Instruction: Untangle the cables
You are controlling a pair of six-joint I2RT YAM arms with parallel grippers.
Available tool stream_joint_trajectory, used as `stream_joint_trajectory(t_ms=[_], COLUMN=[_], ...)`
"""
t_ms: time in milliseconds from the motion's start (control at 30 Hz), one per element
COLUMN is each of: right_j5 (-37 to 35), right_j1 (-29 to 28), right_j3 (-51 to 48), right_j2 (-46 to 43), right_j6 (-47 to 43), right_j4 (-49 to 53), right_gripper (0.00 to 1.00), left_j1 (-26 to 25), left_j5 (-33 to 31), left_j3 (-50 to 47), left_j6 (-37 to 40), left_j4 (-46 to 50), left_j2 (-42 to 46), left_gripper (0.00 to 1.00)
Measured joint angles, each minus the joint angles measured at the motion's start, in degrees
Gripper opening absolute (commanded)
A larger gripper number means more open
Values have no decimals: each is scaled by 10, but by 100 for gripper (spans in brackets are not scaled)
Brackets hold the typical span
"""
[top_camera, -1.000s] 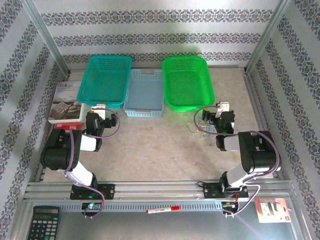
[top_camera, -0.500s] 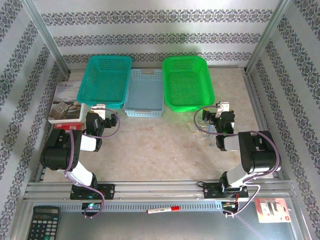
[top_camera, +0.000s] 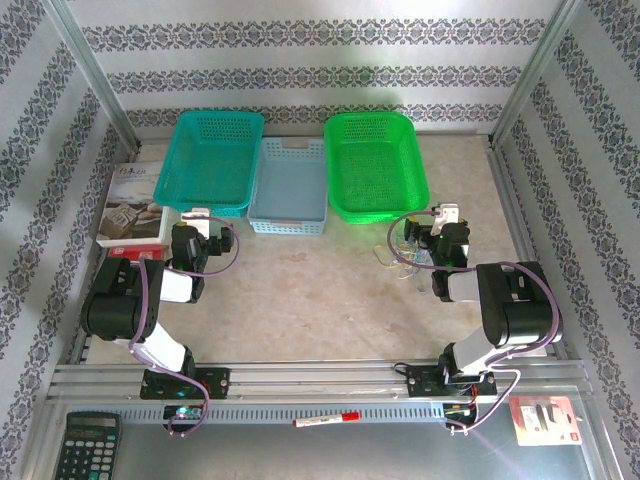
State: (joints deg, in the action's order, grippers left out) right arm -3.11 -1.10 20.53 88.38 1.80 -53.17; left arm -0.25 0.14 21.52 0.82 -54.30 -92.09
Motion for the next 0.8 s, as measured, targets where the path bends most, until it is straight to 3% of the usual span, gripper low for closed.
stream_joint_trajectory(t_ms=[267,433,533,667,800], right_j5=[-24,-55,-80,-31,66], right_j1=[7,14,21,40,43], right_j3=[-1,22,64,102,132], right_j2=[-112,-195,-242,-310,-339], right_j6=[17,52,118,188,241], right_j4=[46,145,231,292,330], right_gripper=[98,98,98,98,93], left_j1=[0,0,0,-7,-56], left_j5=[-14,-31,-33,-18,8], left_j3=[-5,11,58,157,235], left_j6=[-7,-22,-55,-109,-155], left_j4=[42,109,208,336,448], left_j2=[99,172,222,273,300], left_gripper=[100,100,100,100,100])
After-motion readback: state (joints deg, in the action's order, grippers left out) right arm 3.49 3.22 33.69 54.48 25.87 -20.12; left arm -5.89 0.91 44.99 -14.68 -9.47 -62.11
